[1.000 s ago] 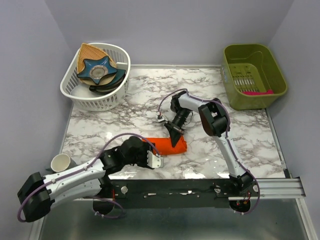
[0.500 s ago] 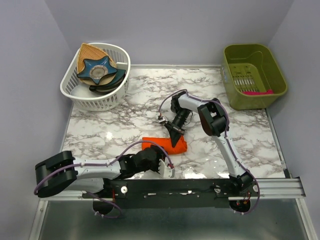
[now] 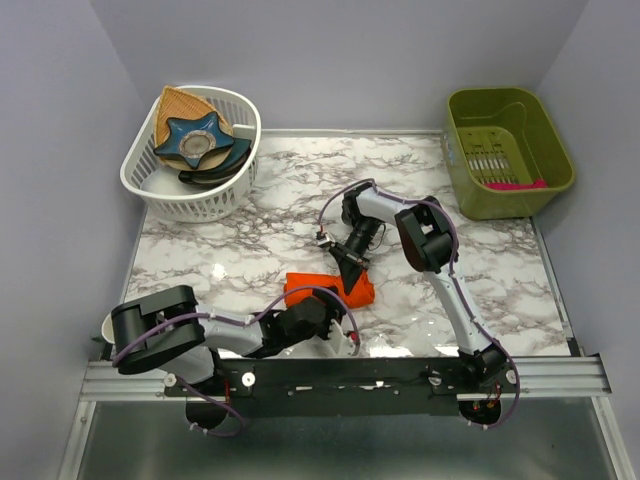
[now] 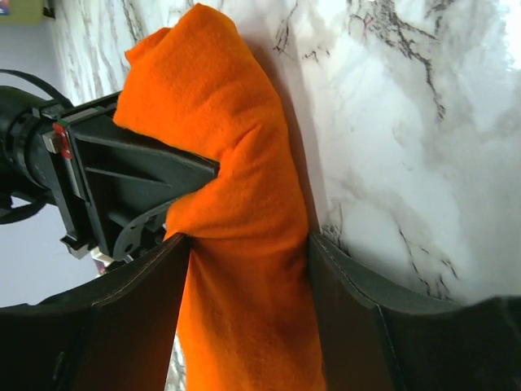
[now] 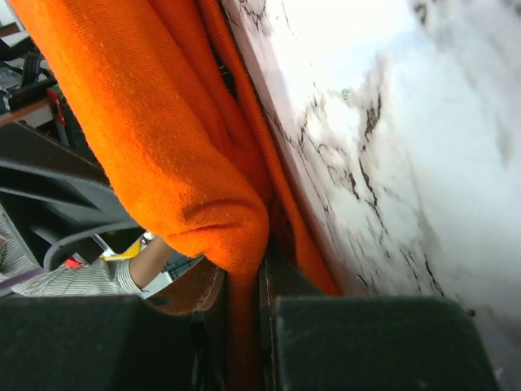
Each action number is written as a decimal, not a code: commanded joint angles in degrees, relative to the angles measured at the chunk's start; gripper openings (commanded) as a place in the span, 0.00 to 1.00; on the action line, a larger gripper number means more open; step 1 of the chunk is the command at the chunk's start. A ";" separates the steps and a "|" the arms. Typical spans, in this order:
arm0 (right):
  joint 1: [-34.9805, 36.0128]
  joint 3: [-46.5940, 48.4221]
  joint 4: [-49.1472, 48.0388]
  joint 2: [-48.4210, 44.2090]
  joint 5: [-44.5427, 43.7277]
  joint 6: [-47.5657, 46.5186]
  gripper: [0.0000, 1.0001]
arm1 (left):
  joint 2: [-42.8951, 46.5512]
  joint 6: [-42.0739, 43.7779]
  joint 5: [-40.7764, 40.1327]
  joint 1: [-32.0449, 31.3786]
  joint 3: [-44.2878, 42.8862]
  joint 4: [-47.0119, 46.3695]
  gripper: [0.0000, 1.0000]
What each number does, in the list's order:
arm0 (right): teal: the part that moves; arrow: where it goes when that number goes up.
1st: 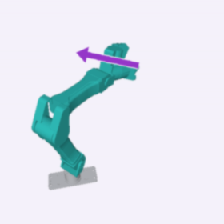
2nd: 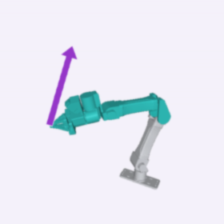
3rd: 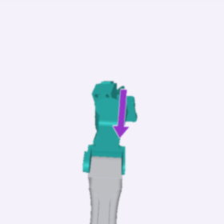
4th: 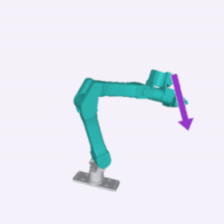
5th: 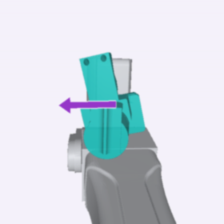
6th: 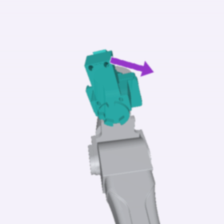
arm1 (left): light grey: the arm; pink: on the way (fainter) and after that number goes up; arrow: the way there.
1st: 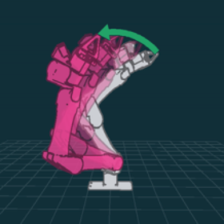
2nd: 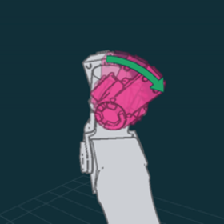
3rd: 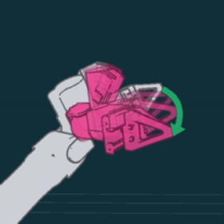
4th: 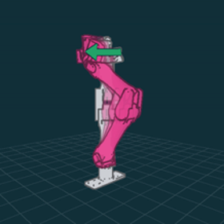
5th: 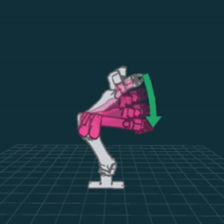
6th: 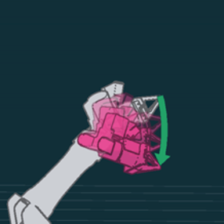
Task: Roll the t-shirts
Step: Roll the T-shirt to the center of the board.
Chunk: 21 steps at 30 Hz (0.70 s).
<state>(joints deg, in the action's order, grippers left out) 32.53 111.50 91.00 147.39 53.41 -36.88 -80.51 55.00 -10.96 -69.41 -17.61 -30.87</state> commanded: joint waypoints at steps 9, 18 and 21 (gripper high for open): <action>0.16 0.03 -3.37 7.21 -17.37 -1.26 0.20 | -10.19 -1.56 -2.40 -0.20 -6.64 12.14 0.37; 0.16 0.03 -3.46 7.21 -17.46 -1.17 0.20 | -9.23 -3.15 1.72 1.37 -9.81 23.13 0.04; 0.16 0.12 -3.46 7.21 -17.37 -1.09 0.22 | -8.79 -2.71 2.70 1.90 -10.17 25.42 0.00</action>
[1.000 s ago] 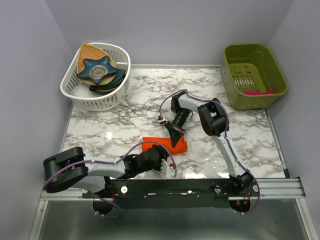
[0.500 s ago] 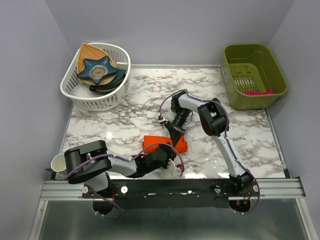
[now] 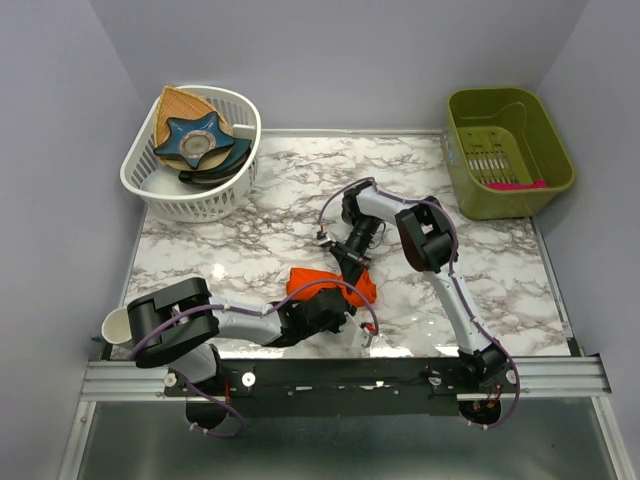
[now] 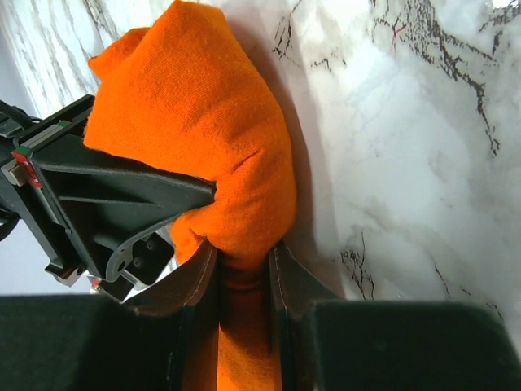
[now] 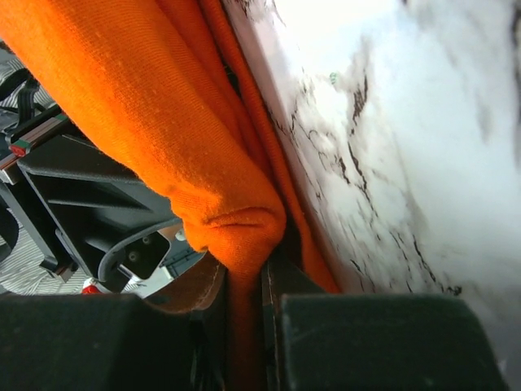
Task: Roll the t-shirts
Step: Roll the T-shirt to the center of the board.
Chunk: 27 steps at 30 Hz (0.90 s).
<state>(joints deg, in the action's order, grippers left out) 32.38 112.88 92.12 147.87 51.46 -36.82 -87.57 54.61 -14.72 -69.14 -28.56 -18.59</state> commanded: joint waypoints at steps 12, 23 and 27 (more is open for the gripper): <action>-8.64 0.24 -4.75 -2.91 -8.49 -3.26 1.00 | 1.17 -4.78 19.63 8.49 -5.89 29.04 0.00; -22.62 -17.66 -29.73 -35.75 -11.48 -3.44 1.00 | -1.28 -5.03 35.63 16.75 -13.89 43.81 0.00; -22.71 -39.01 -46.74 -55.02 -8.67 -5.63 1.00 | -3.13 -6.27 40.99 20.53 -17.84 47.59 0.00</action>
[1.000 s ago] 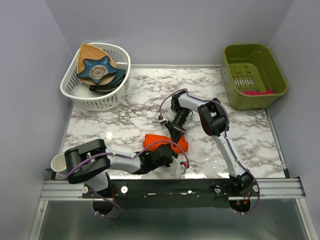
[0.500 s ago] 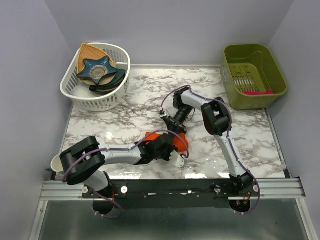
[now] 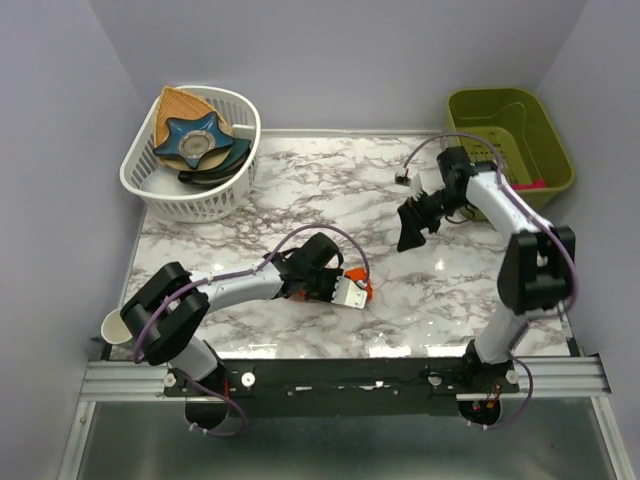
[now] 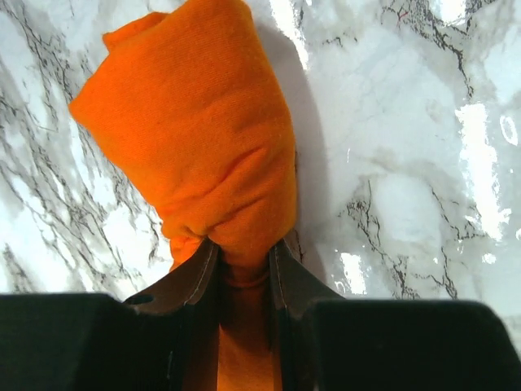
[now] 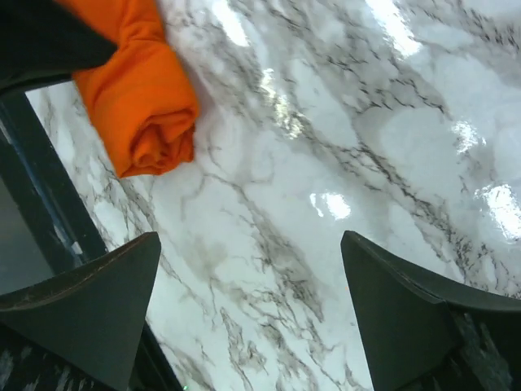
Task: Roll the t-shirts
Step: Roll the T-shirt to the center of the board.
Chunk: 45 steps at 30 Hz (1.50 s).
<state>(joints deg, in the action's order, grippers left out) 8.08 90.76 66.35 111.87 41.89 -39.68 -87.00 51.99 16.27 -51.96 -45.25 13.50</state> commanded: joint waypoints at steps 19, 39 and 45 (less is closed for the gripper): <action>25.31 -56.04 -49.82 -55.36 -4.62 -8.65 1.00 | -20.03 0.47 32.92 16.62 -17.49 40.08 0.00; 38.51 -54.38 -55.09 -46.06 -5.94 -18.07 0.99 | -38.59 -19.89 49.21 22.96 -34.81 39.78 0.00; 40.70 -56.48 -61.68 -41.75 -7.69 -16.66 1.00 | -39.21 -24.65 47.98 23.49 -32.97 34.85 0.01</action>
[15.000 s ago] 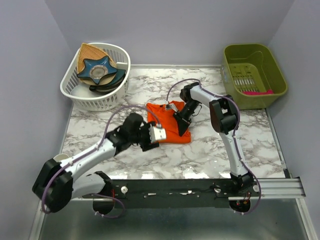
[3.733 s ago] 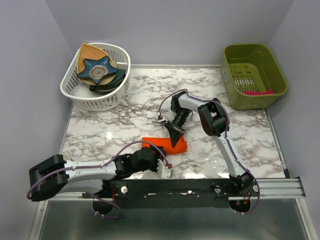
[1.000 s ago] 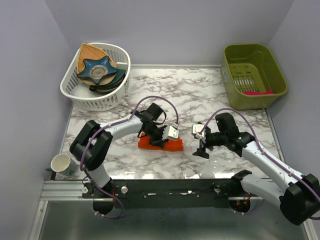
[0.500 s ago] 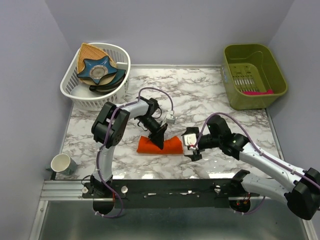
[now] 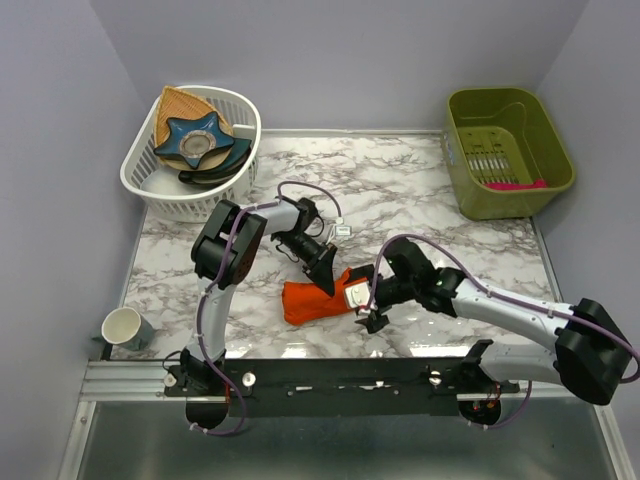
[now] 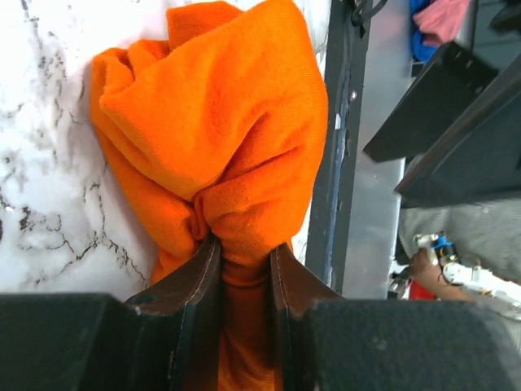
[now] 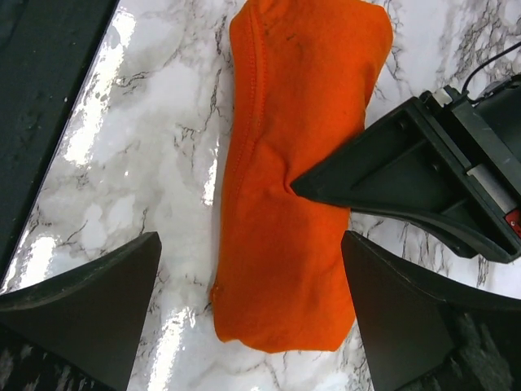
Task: Roll the t-shirts
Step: Roll the T-shirt to the center of the board.
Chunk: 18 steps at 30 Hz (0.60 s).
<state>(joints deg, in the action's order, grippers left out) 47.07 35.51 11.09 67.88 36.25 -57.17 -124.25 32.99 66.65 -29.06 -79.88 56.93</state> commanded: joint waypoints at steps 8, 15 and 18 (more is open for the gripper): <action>4.78 -0.18 -10.48 8.32 -6.88 9.17 1.00 | 0.32 -7.15 -2.84 0.58 3.76 -11.57 0.02; 6.02 0.70 -15.14 11.14 -12.16 11.90 0.99 | 1.29 -7.33 -2.40 0.58 4.64 -12.63 0.02; 6.10 2.46 -13.12 9.91 -12.95 13.65 0.99 | 1.81 -6.98 -2.40 0.58 4.99 -12.89 0.02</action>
<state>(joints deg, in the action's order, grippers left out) 52.73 34.92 -0.51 78.65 27.14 -47.27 -123.35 24.53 68.97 -28.56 -76.31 49.45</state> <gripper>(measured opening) 0.995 0.292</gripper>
